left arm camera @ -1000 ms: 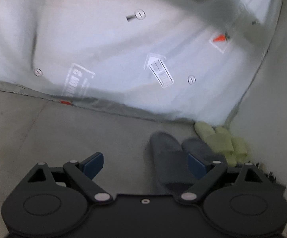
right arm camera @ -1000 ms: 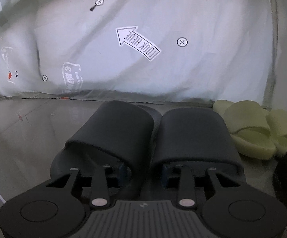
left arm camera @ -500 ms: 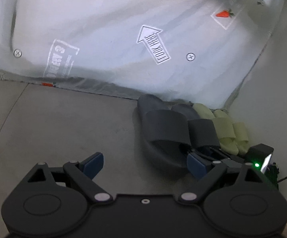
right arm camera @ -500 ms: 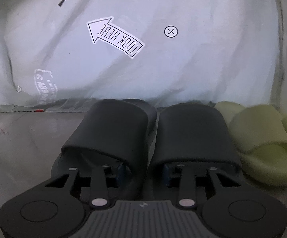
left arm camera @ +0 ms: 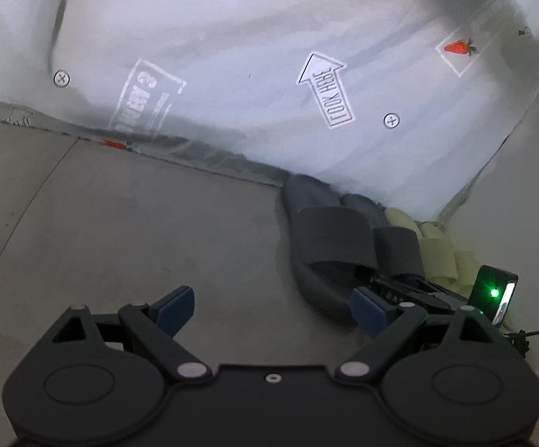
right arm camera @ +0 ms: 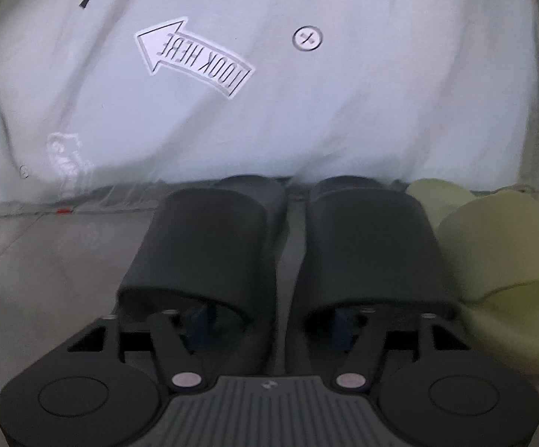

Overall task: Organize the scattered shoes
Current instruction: 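Carry the dark grey slides with the right tool and lower them beside the olive slides, then open the right tool and push the grey slides into line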

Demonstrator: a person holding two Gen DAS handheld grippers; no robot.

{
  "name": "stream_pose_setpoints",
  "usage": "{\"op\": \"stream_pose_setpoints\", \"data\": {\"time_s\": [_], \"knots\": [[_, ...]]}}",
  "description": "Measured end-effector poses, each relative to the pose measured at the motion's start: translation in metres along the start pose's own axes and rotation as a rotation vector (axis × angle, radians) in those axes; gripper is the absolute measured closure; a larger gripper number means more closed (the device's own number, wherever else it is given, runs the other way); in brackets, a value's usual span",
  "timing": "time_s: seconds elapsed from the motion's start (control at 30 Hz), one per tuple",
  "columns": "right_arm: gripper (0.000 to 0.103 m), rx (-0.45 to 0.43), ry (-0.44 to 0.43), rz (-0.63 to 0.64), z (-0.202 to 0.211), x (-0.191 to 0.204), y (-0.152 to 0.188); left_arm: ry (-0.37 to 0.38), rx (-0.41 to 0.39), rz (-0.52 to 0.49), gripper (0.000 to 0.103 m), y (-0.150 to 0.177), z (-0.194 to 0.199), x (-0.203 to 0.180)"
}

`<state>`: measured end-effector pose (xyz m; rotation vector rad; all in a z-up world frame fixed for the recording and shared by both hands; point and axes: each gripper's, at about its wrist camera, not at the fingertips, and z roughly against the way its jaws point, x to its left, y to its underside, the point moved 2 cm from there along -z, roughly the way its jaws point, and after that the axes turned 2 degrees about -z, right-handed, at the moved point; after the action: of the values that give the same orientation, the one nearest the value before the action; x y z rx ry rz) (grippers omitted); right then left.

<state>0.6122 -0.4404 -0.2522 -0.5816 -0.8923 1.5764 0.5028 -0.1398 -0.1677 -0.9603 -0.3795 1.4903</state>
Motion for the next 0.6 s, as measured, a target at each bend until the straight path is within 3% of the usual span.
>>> {"op": "stream_pose_setpoints", "data": {"time_s": [0.23, 0.4, 0.57, 0.6], "knots": [[0.020, 0.072, -0.049, -0.157, 0.026, -0.011, -0.001, 0.001, -0.023, 0.004, 0.011, -0.001, 0.013, 0.001], [0.020, 0.081, -0.041, -0.214, 0.043, -0.010, 0.008, 0.002, -0.026, 0.006, 0.011, 0.000, 0.018, 0.000], [0.018, 0.118, -0.070, -0.418, 0.043, -0.023, 0.020, 0.008, -0.019, 0.008, 0.011, 0.001, 0.017, 0.000], [0.018, 0.126, -0.053, -0.410, 0.043, -0.022, 0.020, 0.009, -0.019, 0.008, 0.011, 0.001, 0.017, 0.000]]}}
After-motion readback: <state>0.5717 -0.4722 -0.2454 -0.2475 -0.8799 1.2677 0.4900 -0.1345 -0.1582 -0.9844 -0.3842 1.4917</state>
